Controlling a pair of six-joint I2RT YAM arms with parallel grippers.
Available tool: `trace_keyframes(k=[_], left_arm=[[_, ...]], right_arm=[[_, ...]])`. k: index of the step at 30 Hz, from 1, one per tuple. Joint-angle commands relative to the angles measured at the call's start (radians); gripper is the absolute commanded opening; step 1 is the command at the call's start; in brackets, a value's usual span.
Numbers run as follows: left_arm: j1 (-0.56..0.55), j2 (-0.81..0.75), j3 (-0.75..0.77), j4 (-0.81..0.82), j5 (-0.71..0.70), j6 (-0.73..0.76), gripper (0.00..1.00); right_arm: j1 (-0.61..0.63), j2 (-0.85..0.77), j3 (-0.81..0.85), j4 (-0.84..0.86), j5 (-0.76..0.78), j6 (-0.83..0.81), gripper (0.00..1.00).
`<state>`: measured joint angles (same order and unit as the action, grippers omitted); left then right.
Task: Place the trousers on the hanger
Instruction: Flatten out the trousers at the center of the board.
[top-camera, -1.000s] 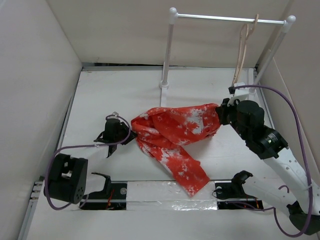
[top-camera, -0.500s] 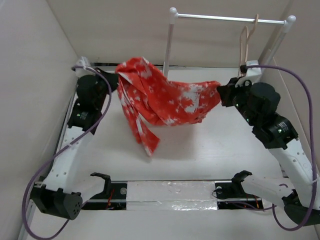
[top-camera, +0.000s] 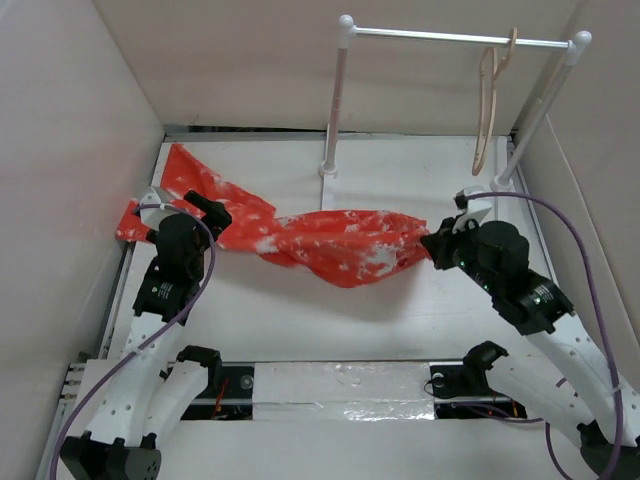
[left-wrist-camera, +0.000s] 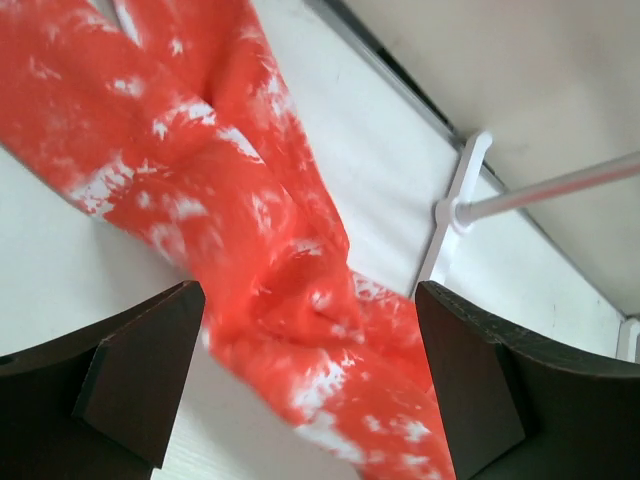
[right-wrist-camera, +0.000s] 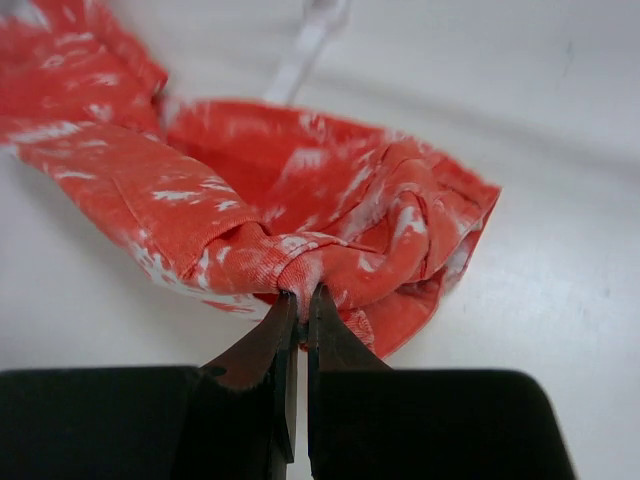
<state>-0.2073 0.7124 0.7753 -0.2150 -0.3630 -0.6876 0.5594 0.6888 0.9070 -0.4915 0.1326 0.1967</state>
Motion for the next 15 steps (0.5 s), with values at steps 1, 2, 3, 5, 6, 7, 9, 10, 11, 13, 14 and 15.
trace_keyframes(k=[1,2,3,5,6,7,9,10,11,13,14,15], left_arm=[[0.002,-0.014,-0.001,0.025,0.048,-0.035,0.85],[0.002,-0.013,-0.005,0.020,0.062,-0.035,0.84],[0.002,-0.010,-0.014,0.008,0.081,-0.039,0.83],[0.002,-0.008,-0.065,0.006,0.110,-0.047,0.83],[0.002,-0.004,-0.086,0.008,0.137,-0.064,0.83],[0.002,-0.001,-0.114,0.014,0.145,-0.073,0.83],[0.002,0.022,-0.195,0.034,0.144,-0.098,0.82],[0.002,0.035,-0.214,0.034,0.124,-0.131,0.80],[0.002,0.047,-0.243,0.035,0.074,-0.148,0.78],[0.002,0.084,-0.267,0.051,0.021,-0.182,0.77],[0.002,0.096,-0.290,0.058,-0.003,-0.197,0.77],[0.002,0.122,-0.301,0.068,-0.031,-0.211,0.77]], right_arm=[[0.028,-0.058,0.018,-0.004,-0.016,0.041,0.00],[0.028,-0.077,0.015,-0.048,0.027,0.044,0.00],[0.028,-0.084,0.010,-0.070,0.054,0.055,0.00],[0.028,-0.109,-0.032,-0.102,0.103,0.070,0.00],[0.028,-0.113,-0.046,-0.105,0.122,0.090,0.00],[0.028,-0.120,-0.060,-0.107,0.116,0.098,0.00],[0.028,-0.129,-0.086,-0.096,0.098,0.130,0.00],[0.028,-0.130,-0.092,-0.091,0.091,0.136,0.00],[0.037,-0.132,-0.105,-0.082,0.079,0.142,0.00],[0.037,-0.133,-0.106,-0.085,0.081,0.152,0.00],[0.037,-0.136,-0.106,-0.087,0.084,0.153,0.00],[0.037,-0.138,-0.105,-0.087,0.091,0.156,0.00]])
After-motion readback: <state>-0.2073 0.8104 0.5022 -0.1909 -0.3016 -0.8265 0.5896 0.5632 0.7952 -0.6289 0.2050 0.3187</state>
